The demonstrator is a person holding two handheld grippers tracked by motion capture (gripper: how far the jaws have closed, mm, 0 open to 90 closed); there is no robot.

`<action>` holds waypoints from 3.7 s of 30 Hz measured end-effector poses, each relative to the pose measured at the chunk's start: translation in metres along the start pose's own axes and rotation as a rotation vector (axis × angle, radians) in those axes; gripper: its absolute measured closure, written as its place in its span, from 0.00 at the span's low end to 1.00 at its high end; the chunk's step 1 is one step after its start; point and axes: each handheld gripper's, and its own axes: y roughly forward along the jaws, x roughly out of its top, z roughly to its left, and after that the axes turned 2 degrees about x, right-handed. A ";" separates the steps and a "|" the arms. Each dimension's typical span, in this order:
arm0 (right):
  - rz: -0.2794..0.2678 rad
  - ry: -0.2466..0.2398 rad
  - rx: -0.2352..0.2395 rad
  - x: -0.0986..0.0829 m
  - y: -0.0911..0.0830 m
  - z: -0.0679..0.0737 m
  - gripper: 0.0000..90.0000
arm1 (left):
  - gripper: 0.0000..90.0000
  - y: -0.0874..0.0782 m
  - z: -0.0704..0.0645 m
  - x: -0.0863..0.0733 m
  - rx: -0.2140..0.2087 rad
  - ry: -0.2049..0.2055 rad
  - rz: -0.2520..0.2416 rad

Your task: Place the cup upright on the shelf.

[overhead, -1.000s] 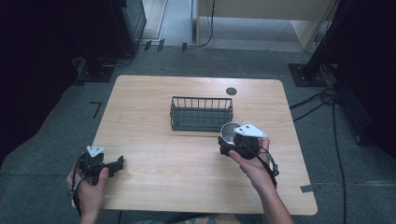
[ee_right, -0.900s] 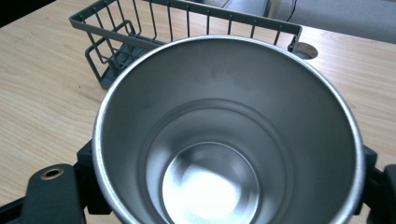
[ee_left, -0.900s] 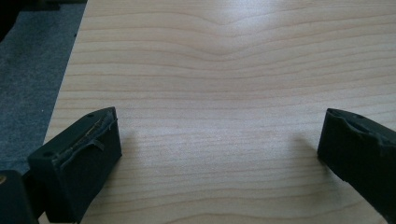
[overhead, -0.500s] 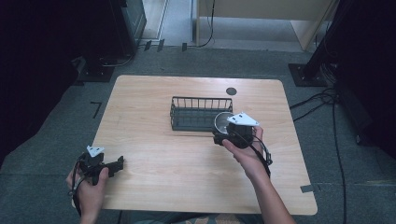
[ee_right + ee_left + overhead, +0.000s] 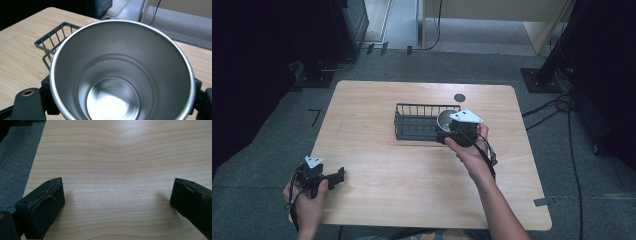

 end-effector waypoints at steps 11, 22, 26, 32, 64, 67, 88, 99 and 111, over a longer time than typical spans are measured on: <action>-0.019 -0.003 -0.020 0.018 0.018 -0.005 0.20 | 0.00 0.000 0.000 0.000 -0.001 -0.001 0.000; -0.055 0.011 -0.033 0.026 0.033 -0.010 0.20 | 0.00 0.000 0.000 0.000 -0.001 0.000 0.000; -0.057 0.014 -0.048 0.028 0.039 -0.012 0.20 | 0.00 0.000 0.000 0.000 -0.001 0.000 0.000; -0.062 0.029 -0.060 0.028 0.052 -0.016 0.20 | 0.00 0.000 0.000 0.000 -0.002 0.001 0.000; 0.084 0.058 -0.061 0.003 0.100 -0.015 0.20 | 0.00 0.000 0.000 0.000 -0.004 0.004 -0.001; 0.096 0.053 -0.063 0.003 0.101 -0.014 0.20 | 0.00 0.000 0.000 0.000 -0.004 0.004 -0.001; 0.019 0.064 -0.037 0.015 0.068 -0.020 0.01 | 0.00 0.000 0.000 0.000 -0.004 0.004 -0.001; -0.009 0.059 -0.062 0.011 0.036 -0.027 0.01 | 0.00 0.000 0.000 0.000 -0.004 0.004 -0.001; -0.023 0.068 -0.085 -0.005 0.008 -0.039 0.01 | 0.00 0.000 0.000 0.000 -0.004 0.004 -0.001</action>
